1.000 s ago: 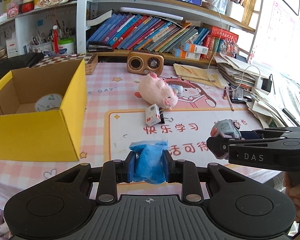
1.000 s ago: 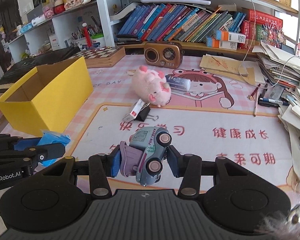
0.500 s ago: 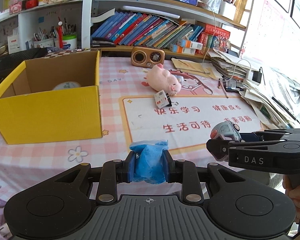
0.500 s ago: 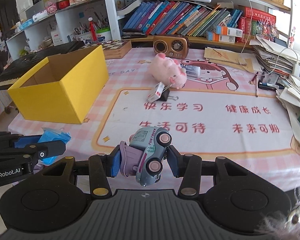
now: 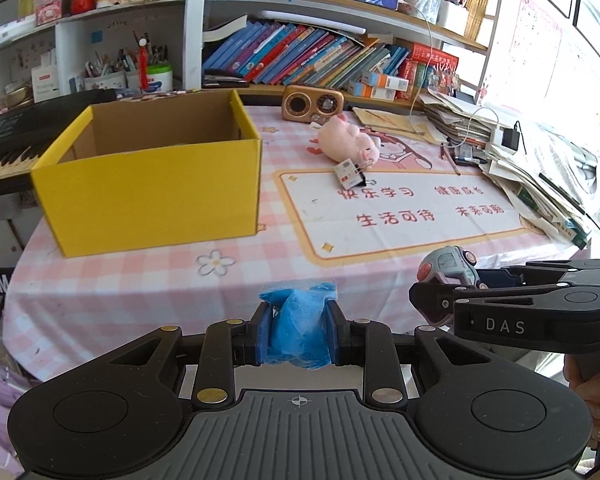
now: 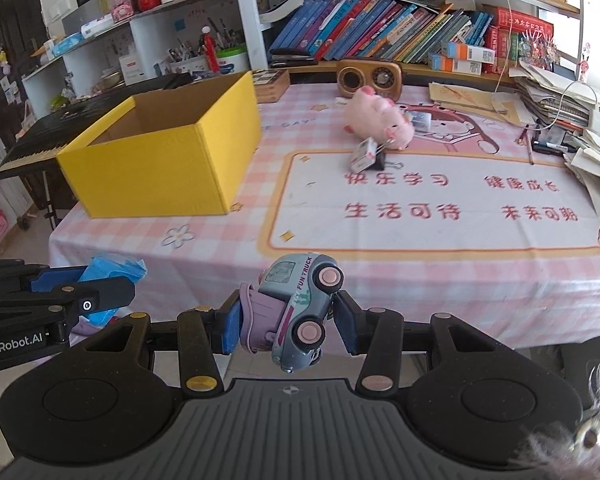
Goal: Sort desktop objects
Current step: 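Lift the car and packet and carry both toward the yellow box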
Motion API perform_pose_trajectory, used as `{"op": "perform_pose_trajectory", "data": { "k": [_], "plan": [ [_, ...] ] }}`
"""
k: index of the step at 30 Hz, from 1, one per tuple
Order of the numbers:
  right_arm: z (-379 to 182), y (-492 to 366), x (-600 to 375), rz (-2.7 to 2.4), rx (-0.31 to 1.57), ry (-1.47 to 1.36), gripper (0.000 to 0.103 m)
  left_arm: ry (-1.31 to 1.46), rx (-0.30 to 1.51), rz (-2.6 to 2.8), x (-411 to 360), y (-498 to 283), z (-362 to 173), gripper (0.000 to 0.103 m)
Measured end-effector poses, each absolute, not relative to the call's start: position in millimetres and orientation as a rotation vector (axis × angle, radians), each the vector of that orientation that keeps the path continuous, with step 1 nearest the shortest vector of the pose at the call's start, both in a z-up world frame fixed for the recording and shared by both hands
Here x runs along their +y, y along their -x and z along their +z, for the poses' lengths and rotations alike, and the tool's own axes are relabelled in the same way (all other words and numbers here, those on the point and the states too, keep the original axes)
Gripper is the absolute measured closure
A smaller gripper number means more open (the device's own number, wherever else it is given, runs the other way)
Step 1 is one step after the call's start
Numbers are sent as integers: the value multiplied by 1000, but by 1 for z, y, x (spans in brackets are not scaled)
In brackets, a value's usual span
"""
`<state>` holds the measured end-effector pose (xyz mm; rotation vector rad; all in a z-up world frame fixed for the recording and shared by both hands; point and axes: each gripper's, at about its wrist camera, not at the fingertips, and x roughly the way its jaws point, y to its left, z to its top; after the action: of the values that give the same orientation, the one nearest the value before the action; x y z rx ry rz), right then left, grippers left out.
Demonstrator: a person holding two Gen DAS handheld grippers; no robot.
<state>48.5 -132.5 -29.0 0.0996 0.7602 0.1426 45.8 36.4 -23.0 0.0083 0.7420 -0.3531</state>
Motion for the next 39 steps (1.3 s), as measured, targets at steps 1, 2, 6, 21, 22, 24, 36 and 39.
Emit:
{"op": "perform_pose_trajectory", "data": {
  "k": [1,2,6,21,22,24,36,39],
  "plan": [
    [-29,-46,-129,143,761,-100,59,-9,743,-354,39,-43,-23,77],
    [-29,-44,-126,144,762,-100,59,-9,744,-354,42,-42,-23,77],
    [-29,-39,-112,155,762,-92,59,-1,740,-344,56,-34,-24,77],
    [-25,-38,-68,240,765,-41,59,45,725,-276,98,-18,-23,77],
    [-25,-39,-65,246,766,-38,59,47,725,-271,101,-18,-23,77],
    [-24,-40,-60,259,766,-32,59,52,724,-260,106,-16,-23,77],
    [-21,-45,-28,357,759,15,59,90,709,-172,136,-6,-20,77],
    [-21,-48,-21,385,760,28,59,100,709,-150,142,-5,-19,77]
  ]
}}
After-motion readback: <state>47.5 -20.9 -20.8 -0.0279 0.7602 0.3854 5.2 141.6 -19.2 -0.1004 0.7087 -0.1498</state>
